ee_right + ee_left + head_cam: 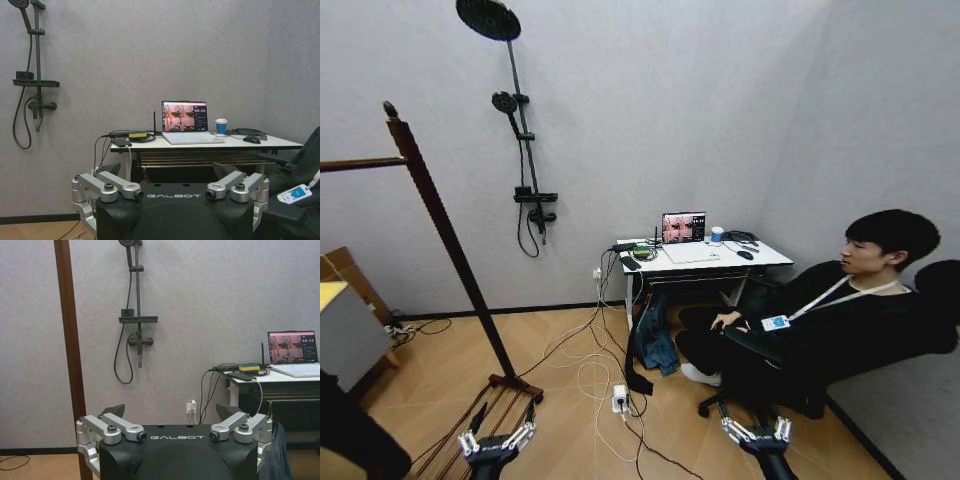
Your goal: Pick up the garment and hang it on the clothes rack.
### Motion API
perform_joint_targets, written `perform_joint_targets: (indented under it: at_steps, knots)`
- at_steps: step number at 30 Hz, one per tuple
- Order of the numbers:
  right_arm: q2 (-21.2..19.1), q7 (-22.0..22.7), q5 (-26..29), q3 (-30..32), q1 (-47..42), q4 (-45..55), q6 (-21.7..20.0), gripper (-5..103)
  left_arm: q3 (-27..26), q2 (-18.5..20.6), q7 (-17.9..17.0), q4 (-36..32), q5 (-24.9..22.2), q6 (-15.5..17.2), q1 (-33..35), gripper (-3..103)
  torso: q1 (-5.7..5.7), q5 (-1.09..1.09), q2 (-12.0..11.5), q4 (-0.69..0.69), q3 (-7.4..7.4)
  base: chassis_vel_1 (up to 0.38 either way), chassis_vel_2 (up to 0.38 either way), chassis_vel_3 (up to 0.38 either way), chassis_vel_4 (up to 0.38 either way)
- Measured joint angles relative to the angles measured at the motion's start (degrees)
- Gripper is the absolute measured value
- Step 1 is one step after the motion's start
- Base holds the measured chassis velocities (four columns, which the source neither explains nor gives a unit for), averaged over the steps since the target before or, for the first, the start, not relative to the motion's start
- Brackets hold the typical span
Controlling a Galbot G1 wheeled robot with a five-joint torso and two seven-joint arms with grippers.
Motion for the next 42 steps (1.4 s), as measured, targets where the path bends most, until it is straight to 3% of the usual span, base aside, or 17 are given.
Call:
perform_joint_targets:
  at_steps: [12,23,26,27,29,33,34,35,36,38,39,40,42]
  knots:
    - [0.0,0.0,0.0,0.0,0.01,0.0,0.0,100,0.01,-0.01,-0.01,0.0,0.0,0.0,0.0,100,-0.01,0.02,0.0,0.01,0.0,0.128,-0.087,-0.12,0.098]
    - [0.0,0.0,0.0,0.01,0.0,0.0,0.0,100,0.01,-0.01,-0.02,0.0,0.0,0.0,0.0,100,-0.03,0.03,0.01,0.01,-0.01,0.296,-0.23,-0.297,0.213]
    - [0.0,0.0,0.0,0.01,0.01,0.0,0.0,100,0.01,-0.01,-0.02,0.0,0.0,0.0,0.0,100,-0.01,-0.01,0.0,0.0,0.0,0.379,-0.322,-0.388,0.296]
    - [0.0,0.0,0.0,0.0,0.0,0.0,-0.01,100,0.0,-0.01,-0.03,-0.01,0.0,0.0,0.01,100,-0.04,0.08,0.02,-0.01,-0.01,0.378,-0.328,-0.393,0.293]
    - [0.01,0.0,0.0,0.0,0.0,0.01,0.0,100,0.0,0.0,-0.03,0.0,0.0,0.0,0.01,100,-0.04,-0.04,0.02,0.0,-0.02,0.379,-0.364,-0.377,0.331]
    - [0.0,0.0,0.0,0.0,-0.01,0.0,-0.01,100,0.01,-0.01,-0.02,0.0,0.0,0.0,0.0,100,-0.05,0.07,0.02,0.0,-0.02,0.394,-0.378,-0.378,0.357]
    - [0.01,0.0,0.0,0.0,-0.01,0.01,0.0,100,0.0,0.0,-0.02,0.01,0.0,0.0,0.0,100,-0.04,-0.07,0.01,0.0,-0.01,0.337,-0.383,-0.341,0.377]
    - [0.01,0.0,0.0,0.0,-0.01,0.01,0.0,100,0.0,0.0,-0.02,0.01,0.0,0.0,0.0,100,-0.04,-0.07,0.01,0.0,-0.01,0.337,-0.383,-0.341,0.377]
    - [0.0,0.0,0.0,0.0,0.01,0.0,-0.01,100,0.01,-0.01,-0.03,0.0,0.0,0.0,0.0,100,-0.04,0.06,0.01,0.01,-0.01,0.362,-0.383,-0.354,0.356]
    - [0.0,0.0,0.0,0.0,-0.01,0.0,-0.01,100,0.0,-0.01,-0.03,-0.01,0.0,0.0,0.01,100,-0.04,0.09,0.01,-0.01,0.0,0.347,-0.367,-0.354,0.37]
    - [0.01,0.0,-0.01,0.0,0.0,0.02,0.0,100,0.0,-0.01,-0.02,0.0,0.0,0.0,0.0,100,-0.03,-0.06,0.02,0.0,-0.01,0.28,-0.402,-0.318,0.385]
    - [0.01,0.0,-0.01,0.0,0.0,0.02,0.0,100,0.0,-0.01,-0.02,0.0,0.0,0.0,0.0,100,-0.03,-0.06,0.02,0.0,-0.01,0.28,-0.402,-0.318,0.385]
    - [0.0,0.0,0.0,0.0,0.01,0.01,-0.01,100,0.01,-0.01,-0.03,0.0,0.0,0.0,0.0,100,-0.02,0.07,0.01,0.01,-0.01,0.298,-0.421,-0.272,0.411]
